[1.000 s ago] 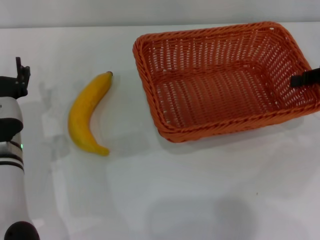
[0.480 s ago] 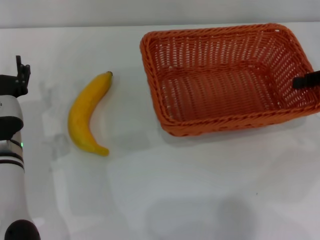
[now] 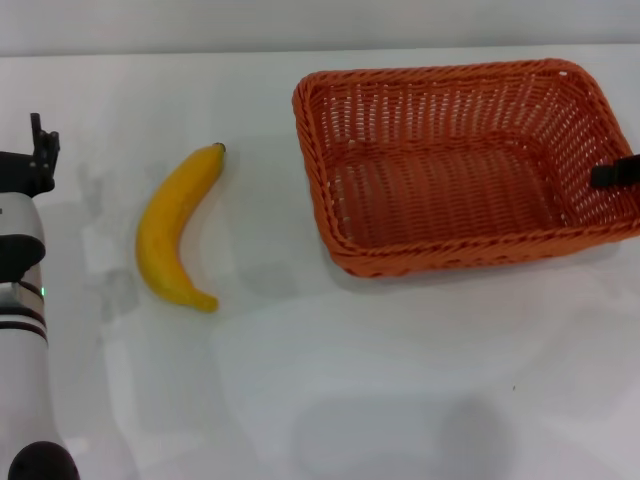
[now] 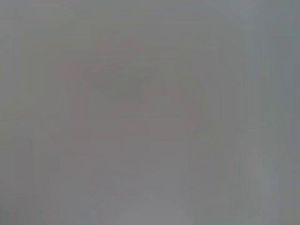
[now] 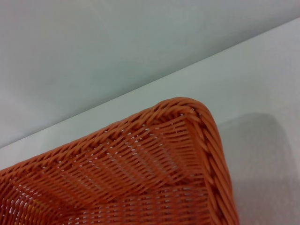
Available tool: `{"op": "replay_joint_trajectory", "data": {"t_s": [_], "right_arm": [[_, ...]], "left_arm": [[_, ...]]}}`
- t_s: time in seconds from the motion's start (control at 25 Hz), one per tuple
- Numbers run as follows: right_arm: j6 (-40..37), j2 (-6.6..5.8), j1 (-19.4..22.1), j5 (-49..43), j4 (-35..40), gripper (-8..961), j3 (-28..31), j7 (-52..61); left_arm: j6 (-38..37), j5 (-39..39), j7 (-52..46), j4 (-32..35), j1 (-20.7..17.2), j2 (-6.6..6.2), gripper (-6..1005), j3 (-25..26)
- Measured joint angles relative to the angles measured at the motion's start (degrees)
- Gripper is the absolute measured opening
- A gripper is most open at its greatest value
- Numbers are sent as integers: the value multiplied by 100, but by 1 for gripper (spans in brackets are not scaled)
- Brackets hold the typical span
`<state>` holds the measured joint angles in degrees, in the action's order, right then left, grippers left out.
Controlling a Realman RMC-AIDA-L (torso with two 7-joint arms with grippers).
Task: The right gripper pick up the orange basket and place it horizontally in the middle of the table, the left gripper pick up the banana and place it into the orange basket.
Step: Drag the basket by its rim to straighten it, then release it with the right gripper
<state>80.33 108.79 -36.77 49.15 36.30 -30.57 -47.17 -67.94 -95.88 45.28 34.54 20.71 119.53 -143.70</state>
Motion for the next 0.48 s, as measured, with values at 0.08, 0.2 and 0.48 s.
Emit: {"op": "replay_joint_trajectory", "data": {"t_s": [0.08, 0.2, 0.48], "right_arm": [[-60, 19, 17, 0, 0, 182, -1, -4], [-133, 50, 64, 2, 7, 183, -2, -8], [-182, 90, 103, 19, 12, 185, 7, -11]], "left_arm": [[0, 0, -6, 0, -3, 0, 886, 0], [0, 1, -5, 0, -7, 0, 886, 0], [0, 1, -15, 0, 3, 0, 886, 0]]}}
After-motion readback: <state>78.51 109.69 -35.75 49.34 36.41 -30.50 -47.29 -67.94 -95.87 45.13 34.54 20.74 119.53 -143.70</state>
